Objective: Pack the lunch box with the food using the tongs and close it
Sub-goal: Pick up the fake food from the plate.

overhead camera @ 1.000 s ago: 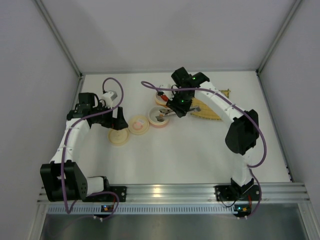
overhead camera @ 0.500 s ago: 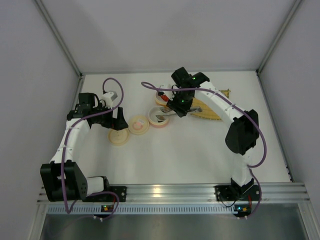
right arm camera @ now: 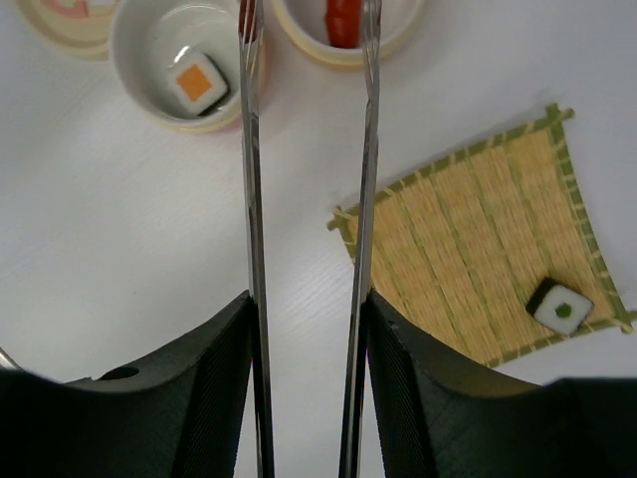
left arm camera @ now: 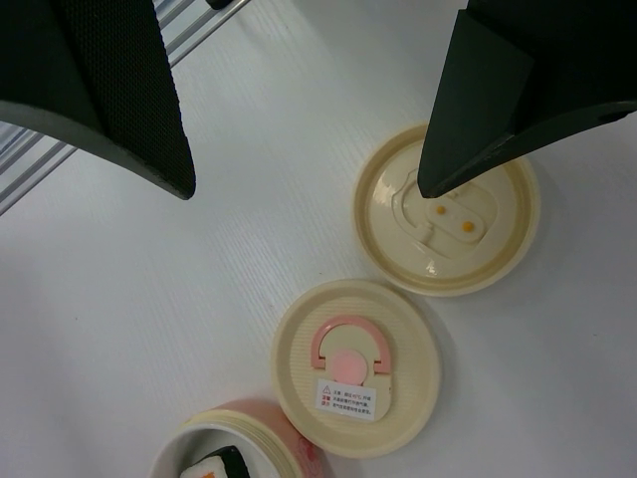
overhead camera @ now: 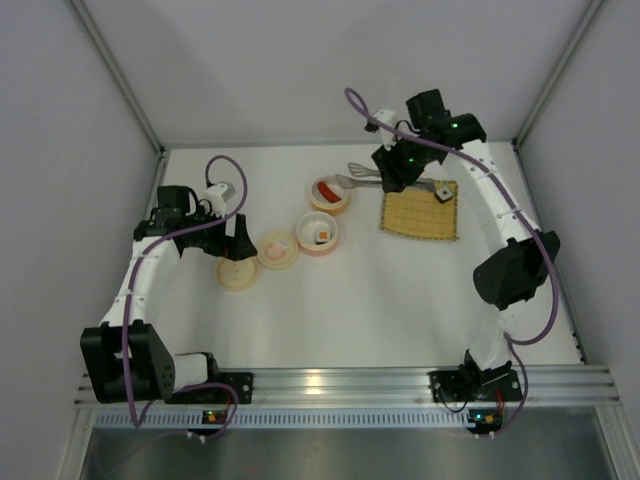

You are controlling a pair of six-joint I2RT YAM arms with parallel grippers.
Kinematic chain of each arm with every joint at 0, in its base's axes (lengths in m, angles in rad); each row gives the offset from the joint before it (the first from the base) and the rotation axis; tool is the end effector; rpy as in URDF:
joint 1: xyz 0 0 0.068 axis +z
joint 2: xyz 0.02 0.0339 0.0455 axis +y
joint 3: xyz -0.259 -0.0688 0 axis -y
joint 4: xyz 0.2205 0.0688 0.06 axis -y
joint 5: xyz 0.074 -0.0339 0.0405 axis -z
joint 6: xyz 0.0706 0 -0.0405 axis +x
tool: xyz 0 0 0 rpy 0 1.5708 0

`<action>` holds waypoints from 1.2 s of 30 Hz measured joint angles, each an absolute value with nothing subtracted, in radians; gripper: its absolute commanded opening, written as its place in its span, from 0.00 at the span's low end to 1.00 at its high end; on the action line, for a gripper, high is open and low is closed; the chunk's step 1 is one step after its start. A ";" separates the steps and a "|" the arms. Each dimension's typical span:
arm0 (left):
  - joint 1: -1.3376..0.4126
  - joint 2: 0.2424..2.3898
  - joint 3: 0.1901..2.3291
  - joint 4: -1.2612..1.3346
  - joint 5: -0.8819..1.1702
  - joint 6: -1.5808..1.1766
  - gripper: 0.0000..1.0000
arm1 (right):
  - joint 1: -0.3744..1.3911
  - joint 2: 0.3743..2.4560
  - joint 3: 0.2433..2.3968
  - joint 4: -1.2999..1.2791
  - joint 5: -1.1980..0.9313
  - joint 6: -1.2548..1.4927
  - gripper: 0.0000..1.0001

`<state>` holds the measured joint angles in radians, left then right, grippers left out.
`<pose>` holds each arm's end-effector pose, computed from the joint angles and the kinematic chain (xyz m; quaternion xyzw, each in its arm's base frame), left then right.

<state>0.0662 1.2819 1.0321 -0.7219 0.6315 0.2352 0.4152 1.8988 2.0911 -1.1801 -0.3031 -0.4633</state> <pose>0.2508 -0.0251 0.2572 0.1680 0.8973 -0.2512 0.3219 0.3449 0.1751 0.3417 -0.4419 0.8385 0.1377 0.2875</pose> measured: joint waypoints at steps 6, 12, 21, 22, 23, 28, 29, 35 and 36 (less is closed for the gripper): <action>0.067 1.286 1.032 -0.722 0.640 0.235 0.98 | 0.156 1.879 2.085 -1.187 -0.316 -0.465 0.46; 0.067 1.290 1.032 -0.721 0.644 0.235 0.98 | 0.031 1.882 2.053 -1.198 -0.213 -0.517 0.45; 0.068 1.301 1.032 -0.719 0.647 0.235 0.98 | 0.021 1.932 2.041 -1.211 -0.078 -0.548 0.45; 0.068 1.301 1.032 -0.719 0.647 0.235 0.99 | 0.017 1.932 2.028 -1.212 -0.072 -0.549 0.45; 0.068 1.301 1.032 -0.719 0.647 0.235 0.98 | 0.014 1.932 2.015 -1.212 -0.070 -0.550 0.45; 0.068 1.301 1.032 -0.719 0.647 0.235 0.99 | -0.036 1.942 1.989 -1.211 -0.062 -0.557 0.46; 0.068 1.301 1.032 -0.719 0.647 0.235 0.98 | -0.044 1.945 1.989 -1.211 -0.060 -0.558 0.46; 0.068 1.301 1.032 -0.719 0.648 0.235 0.99 | -0.062 1.954 1.989 -1.206 -0.053 -0.566 0.49; 0.068 1.301 1.032 -0.719 0.648 0.235 0.98 | -0.062 1.957 1.989 -1.204 -0.054 -0.567 0.50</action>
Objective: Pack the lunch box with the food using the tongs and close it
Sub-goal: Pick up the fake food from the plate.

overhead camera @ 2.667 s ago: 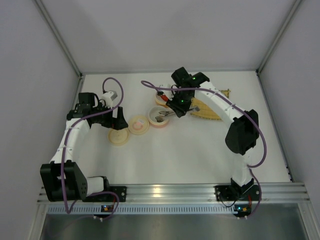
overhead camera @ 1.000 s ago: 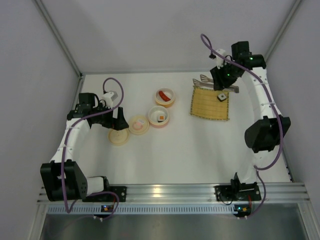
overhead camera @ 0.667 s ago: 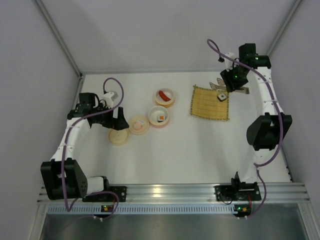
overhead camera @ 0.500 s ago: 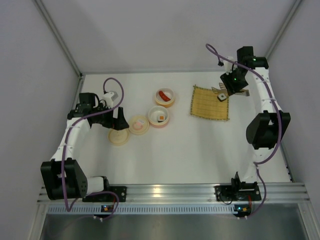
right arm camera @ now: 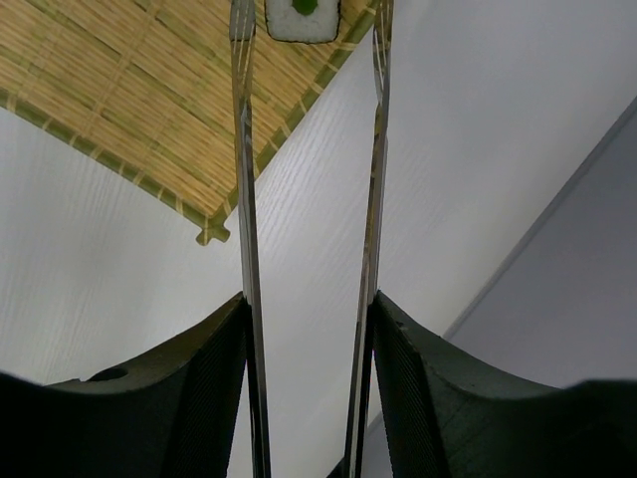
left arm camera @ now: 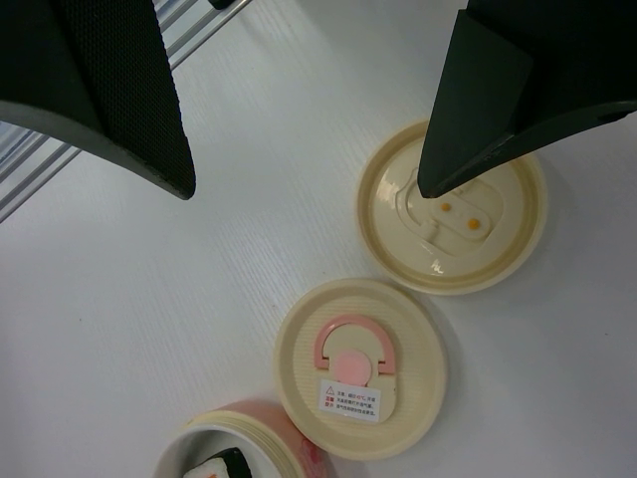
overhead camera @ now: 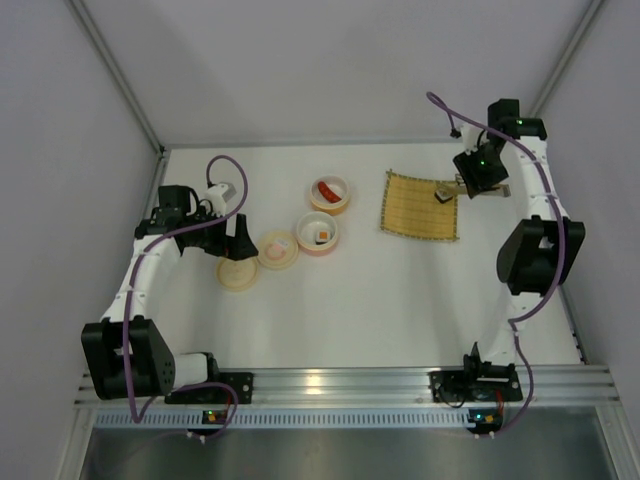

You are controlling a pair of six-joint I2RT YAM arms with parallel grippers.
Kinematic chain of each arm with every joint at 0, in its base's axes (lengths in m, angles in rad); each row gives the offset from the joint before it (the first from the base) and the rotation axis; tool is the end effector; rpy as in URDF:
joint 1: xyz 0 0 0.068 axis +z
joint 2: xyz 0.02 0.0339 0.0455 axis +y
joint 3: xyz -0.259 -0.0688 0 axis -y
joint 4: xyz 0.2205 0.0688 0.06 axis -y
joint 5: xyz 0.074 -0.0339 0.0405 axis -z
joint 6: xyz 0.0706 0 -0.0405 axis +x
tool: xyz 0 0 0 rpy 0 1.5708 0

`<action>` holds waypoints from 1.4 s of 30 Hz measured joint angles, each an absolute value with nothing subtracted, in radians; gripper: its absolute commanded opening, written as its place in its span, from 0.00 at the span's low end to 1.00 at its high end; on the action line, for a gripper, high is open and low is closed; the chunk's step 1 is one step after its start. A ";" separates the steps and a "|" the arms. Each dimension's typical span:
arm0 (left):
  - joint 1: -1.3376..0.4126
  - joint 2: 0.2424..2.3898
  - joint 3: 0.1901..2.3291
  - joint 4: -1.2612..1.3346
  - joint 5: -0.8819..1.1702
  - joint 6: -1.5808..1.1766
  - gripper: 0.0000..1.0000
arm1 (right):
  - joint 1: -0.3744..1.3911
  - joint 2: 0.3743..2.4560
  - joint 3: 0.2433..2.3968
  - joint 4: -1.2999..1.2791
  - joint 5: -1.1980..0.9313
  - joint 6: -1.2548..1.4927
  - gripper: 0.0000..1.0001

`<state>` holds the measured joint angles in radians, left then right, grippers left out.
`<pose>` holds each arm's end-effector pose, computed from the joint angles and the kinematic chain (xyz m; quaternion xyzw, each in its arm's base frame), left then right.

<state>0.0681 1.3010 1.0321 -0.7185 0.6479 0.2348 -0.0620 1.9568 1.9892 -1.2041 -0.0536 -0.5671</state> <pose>0.2536 -0.0254 0.2537 0.1668 0.8972 -0.2602 0.3155 0.3916 -0.0205 0.2874 -0.2500 0.9474 -0.0363 0.1966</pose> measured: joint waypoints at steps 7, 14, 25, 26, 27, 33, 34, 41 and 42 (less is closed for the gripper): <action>0.068 1.301 1.032 -0.719 0.647 0.235 0.99 | -0.062 1.981 1.987 -1.198 -0.057 -0.575 0.51; 0.068 1.312 1.032 -0.719 0.648 0.235 0.98 | -0.062 1.991 1.969 -1.192 -0.075 -0.581 0.51; 0.068 1.327 1.032 -0.719 0.654 0.235 0.99 | -0.062 1.991 1.910 -1.168 -0.074 -0.597 0.48; 0.068 1.329 1.032 -0.719 0.655 0.235 0.98 | -0.062 1.991 1.908 -1.166 -0.073 -0.600 0.47; 0.068 1.331 1.032 -0.719 0.656 0.235 0.99 | -0.062 1.991 1.905 -1.163 -0.072 -0.600 0.45; 0.068 1.333 1.032 -0.719 0.657 0.235 0.99 | -0.062 1.991 1.903 -1.150 -0.072 -0.603 0.34; 0.068 1.333 1.032 -0.719 0.657 0.234 0.98 | -0.062 1.991 1.903 -1.150 -0.072 -0.603 0.32; 0.068 1.333 1.032 -0.719 0.657 0.234 0.99 | -0.061 1.974 1.890 -1.156 -0.099 -0.610 0.25; 0.068 1.333 1.032 -0.719 0.657 0.234 0.98 | -0.058 1.964 1.889 -1.158 -0.109 -0.611 0.25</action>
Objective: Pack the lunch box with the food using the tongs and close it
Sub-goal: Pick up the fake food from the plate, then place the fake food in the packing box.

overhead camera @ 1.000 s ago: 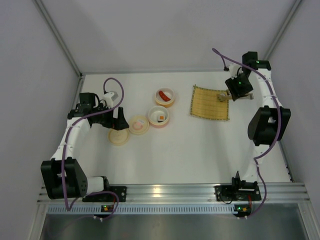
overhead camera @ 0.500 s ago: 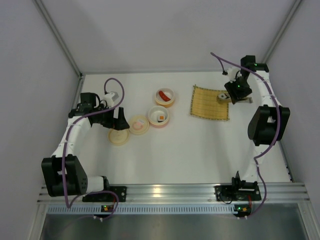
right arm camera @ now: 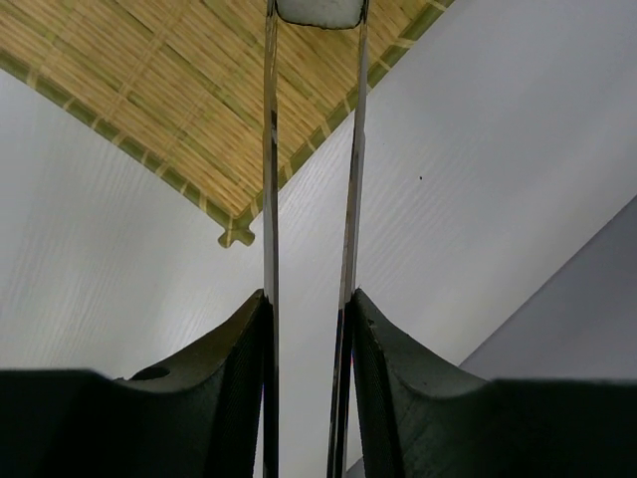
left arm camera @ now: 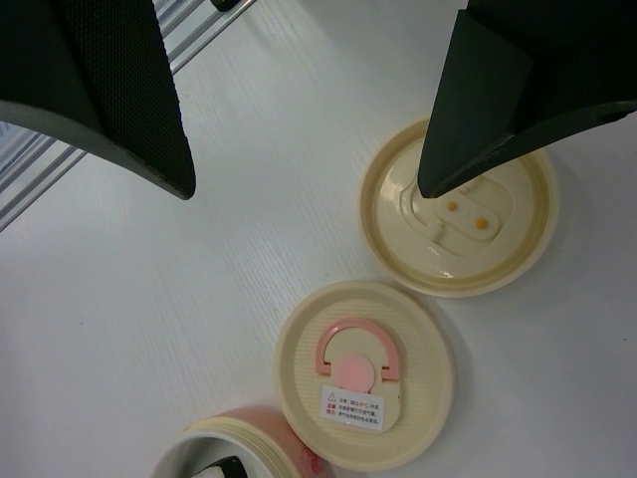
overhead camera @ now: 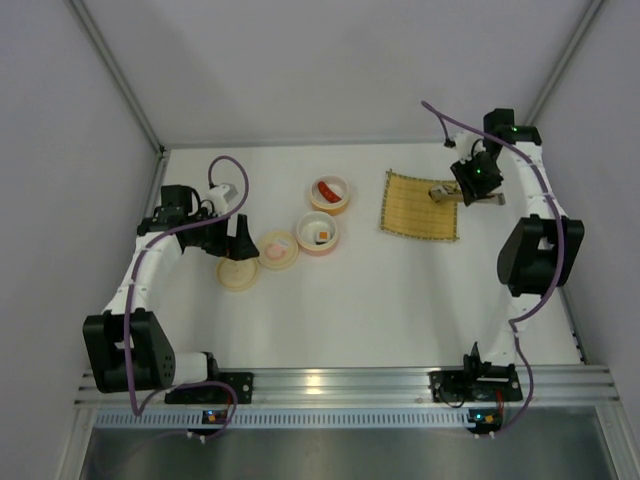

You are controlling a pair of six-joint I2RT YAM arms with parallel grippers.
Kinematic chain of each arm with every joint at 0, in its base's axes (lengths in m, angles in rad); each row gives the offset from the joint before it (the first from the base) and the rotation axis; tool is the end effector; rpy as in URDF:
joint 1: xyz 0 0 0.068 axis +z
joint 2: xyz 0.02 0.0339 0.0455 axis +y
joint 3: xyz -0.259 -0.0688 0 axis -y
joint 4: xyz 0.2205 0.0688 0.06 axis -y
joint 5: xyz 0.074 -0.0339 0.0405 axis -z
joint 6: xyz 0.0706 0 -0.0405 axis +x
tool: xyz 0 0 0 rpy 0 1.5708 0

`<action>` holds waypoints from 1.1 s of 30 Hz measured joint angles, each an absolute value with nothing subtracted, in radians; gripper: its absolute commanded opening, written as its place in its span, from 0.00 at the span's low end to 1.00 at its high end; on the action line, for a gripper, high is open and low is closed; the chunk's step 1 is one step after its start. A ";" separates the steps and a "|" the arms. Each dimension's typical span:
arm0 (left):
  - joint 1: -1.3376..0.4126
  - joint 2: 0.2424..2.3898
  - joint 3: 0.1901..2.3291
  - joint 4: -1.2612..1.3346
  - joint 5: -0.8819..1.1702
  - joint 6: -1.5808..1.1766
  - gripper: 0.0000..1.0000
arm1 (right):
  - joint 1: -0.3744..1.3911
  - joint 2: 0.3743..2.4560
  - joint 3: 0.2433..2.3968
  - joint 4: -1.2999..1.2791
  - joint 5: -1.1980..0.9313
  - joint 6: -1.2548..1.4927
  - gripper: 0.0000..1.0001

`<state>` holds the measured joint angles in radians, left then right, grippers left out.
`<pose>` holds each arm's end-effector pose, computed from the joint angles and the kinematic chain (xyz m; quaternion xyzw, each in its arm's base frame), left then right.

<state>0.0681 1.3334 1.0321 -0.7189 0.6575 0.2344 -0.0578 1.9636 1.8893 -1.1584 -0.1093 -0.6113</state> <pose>0.2578 -0.0257 0.2464 0.1631 0.9004 -0.2684 0.3012 0.3911 -0.0149 0.2602 -0.2778 0.9443 -0.0043 0.1764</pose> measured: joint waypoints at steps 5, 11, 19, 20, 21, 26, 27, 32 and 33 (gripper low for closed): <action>0.068 1.333 1.032 -0.719 0.657 0.230 0.99 | -0.009 1.876 1.875 -1.177 -0.129 -0.610 0.24; 0.078 1.333 1.032 -0.718 0.669 0.207 0.98 | 0.250 1.740 1.844 -1.201 -0.144 -0.580 0.24; 0.126 1.333 1.032 -0.719 0.693 0.199 0.98 | 0.520 1.710 1.839 -1.205 -0.160 -0.466 0.25; 0.128 1.333 1.032 -0.719 0.694 0.200 0.98 | 0.539 1.711 1.838 -1.205 -0.159 -0.453 0.25; 0.129 1.333 1.032 -0.719 0.695 0.200 0.98 | 0.559 1.711 1.837 -1.205 -0.156 -0.442 0.25; 0.129 1.333 1.032 -0.719 0.697 0.200 0.98 | 0.631 1.728 1.837 -1.196 -0.143 -0.409 0.25; 0.129 1.333 1.032 -0.719 0.698 0.200 0.98 | 0.641 1.739 1.837 -1.196 -0.142 -0.406 0.26; 0.129 1.333 1.032 -0.719 0.699 0.201 0.98 | 0.658 1.803 1.838 -1.193 -0.135 -0.417 0.29; 0.129 1.333 1.032 -0.719 0.699 0.201 0.98 | 0.658 1.815 1.839 -1.193 -0.132 -0.423 0.29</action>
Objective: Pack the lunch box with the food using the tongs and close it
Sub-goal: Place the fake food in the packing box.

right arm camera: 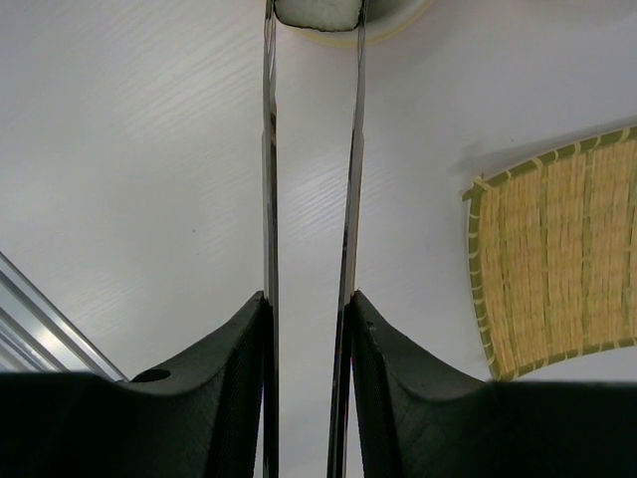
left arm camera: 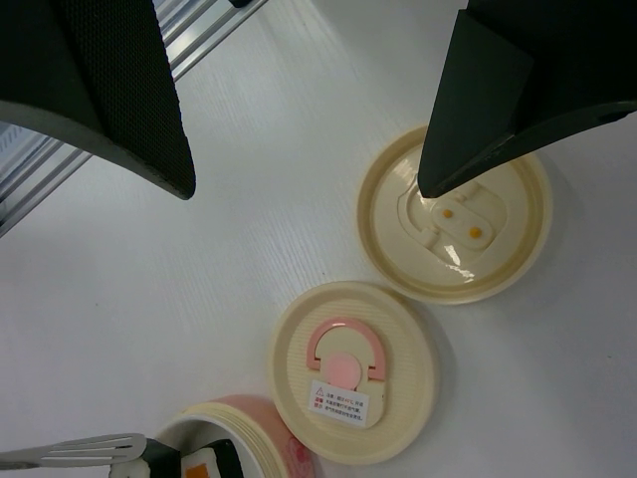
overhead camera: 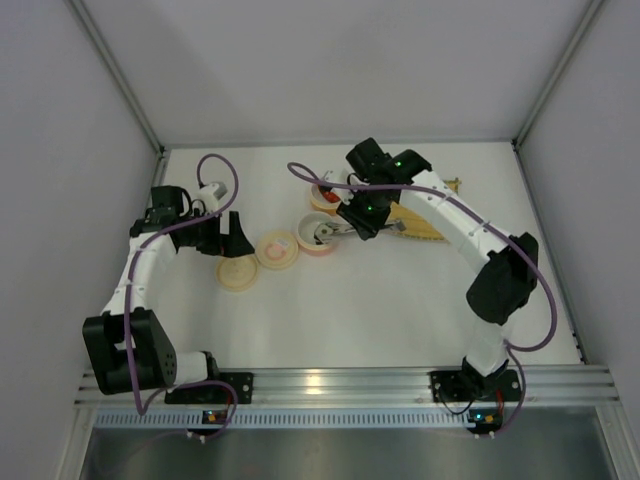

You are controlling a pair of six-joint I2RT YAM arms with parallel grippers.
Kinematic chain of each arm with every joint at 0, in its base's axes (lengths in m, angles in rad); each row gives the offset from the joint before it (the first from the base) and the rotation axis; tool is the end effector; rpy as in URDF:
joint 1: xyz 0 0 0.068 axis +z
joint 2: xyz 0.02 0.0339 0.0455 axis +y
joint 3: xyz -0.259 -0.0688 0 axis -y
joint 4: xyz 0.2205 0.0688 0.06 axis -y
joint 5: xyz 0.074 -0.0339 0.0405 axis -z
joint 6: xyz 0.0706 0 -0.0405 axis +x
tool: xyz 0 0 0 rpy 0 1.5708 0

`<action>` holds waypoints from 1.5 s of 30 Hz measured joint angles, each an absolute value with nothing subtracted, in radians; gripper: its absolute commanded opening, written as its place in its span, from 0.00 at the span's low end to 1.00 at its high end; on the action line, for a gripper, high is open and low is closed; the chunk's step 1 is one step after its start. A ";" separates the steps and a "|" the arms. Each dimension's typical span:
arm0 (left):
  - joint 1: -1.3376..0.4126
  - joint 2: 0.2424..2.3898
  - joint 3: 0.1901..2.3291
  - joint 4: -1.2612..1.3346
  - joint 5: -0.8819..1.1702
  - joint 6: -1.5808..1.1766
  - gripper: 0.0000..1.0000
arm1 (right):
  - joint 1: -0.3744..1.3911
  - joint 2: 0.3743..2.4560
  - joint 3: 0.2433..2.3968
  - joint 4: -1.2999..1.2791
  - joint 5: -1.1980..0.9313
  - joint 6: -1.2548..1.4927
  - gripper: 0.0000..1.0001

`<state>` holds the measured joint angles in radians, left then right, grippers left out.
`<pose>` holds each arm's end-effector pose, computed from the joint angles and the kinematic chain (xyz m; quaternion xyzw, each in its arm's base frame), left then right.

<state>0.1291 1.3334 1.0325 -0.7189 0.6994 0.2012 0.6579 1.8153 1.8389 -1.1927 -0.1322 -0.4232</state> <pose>0.2582 -0.0123 0.2481 0.1257 0.9001 -0.2832 0.3063 0.2776 0.2263 0.2975 -0.5145 0.8316 0.0876 0.1901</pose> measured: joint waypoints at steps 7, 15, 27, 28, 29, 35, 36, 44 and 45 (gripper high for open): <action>0.129 1.334 1.032 -0.719 0.699 0.206 0.98 | 0.658 1.893 1.915 -1.193 -0.121 -0.468 0.30; 0.129 1.343 1.032 -0.719 0.699 0.209 0.98 | 0.658 1.946 1.987 -1.192 -0.117 -0.495 0.30; 0.129 1.346 1.032 -0.719 0.699 0.212 0.98 | 0.659 1.990 1.998 -1.193 -0.118 -0.506 0.30; 0.129 1.346 1.032 -0.719 0.699 0.212 0.98 | 0.659 1.991 1.999 -1.193 -0.118 -0.506 0.31; 0.129 1.346 1.032 -0.719 0.699 0.212 0.98 | 0.659 1.991 1.999 -1.193 -0.117 -0.506 0.31; 0.129 1.346 1.032 -0.719 0.699 0.212 0.98 | 0.661 1.997 2.017 -1.193 -0.118 -0.509 0.44; 0.129 1.346 1.032 -0.719 0.699 0.212 0.98 | 0.662 2.000 2.020 -1.190 -0.118 -0.509 0.46; 0.132 1.346 1.032 -0.719 0.698 0.216 0.98 | 0.675 2.008 2.030 -1.190 -0.120 -0.514 0.58; 0.133 1.346 1.032 -0.719 0.698 0.217 0.98 | 0.675 2.008 2.031 -1.190 -0.120 -0.514 0.58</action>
